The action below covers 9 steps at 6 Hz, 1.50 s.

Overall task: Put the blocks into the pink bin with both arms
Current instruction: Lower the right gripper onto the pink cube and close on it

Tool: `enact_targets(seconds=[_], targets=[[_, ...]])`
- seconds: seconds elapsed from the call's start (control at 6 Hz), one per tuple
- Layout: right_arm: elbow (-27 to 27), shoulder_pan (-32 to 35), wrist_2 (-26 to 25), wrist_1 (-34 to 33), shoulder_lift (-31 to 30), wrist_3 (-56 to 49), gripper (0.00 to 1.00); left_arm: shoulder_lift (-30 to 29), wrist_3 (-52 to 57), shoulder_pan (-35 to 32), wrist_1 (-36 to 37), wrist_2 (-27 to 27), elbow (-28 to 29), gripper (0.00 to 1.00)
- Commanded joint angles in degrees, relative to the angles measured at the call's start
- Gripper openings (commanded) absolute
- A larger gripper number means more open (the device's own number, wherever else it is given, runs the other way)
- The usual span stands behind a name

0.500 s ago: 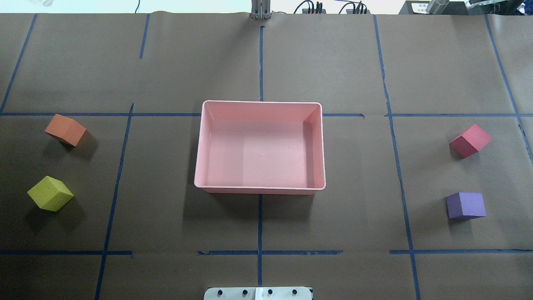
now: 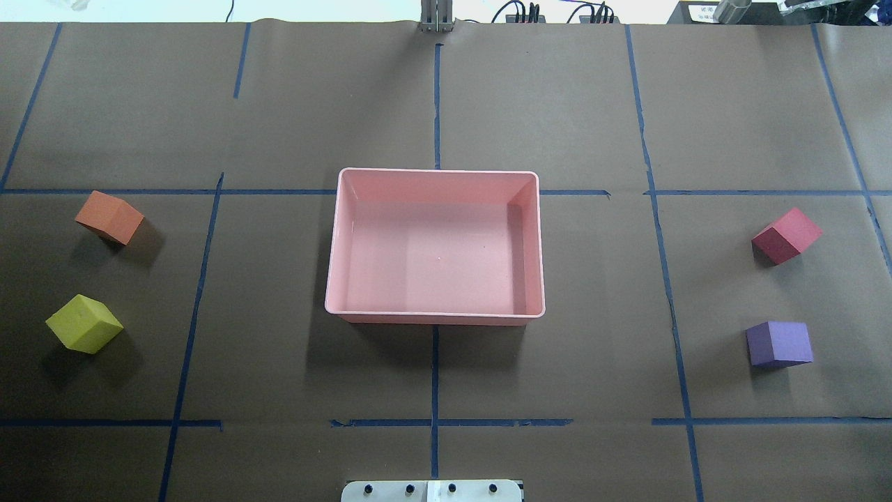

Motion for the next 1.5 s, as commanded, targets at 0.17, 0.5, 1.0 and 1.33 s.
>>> enact_targets(seconds=[0.17,0.5,1.0,1.33], targets=[[-11.10,-10.39,-4.64,12.14,4.68,2.09,1.00,0.15,0.02,0.03,-0.07,-0.02,-0.05,1.00],[-13.69,-13.65,-4.72,15.04,4.77,7.64,1.00,0.15,0.02,0.03,0.02,-0.02,-0.14,1.00],[-18.15,-15.24,-4.55,14.95,7.83,9.65,1.00,0.15,0.02,0.03,0.02,-0.02,-0.40,1.00],[-20.64,-16.91,-4.64,15.04,9.25,11.42,0.99,0.41,0.02,-0.06,0.28,0.07,-1.27,1.00]])
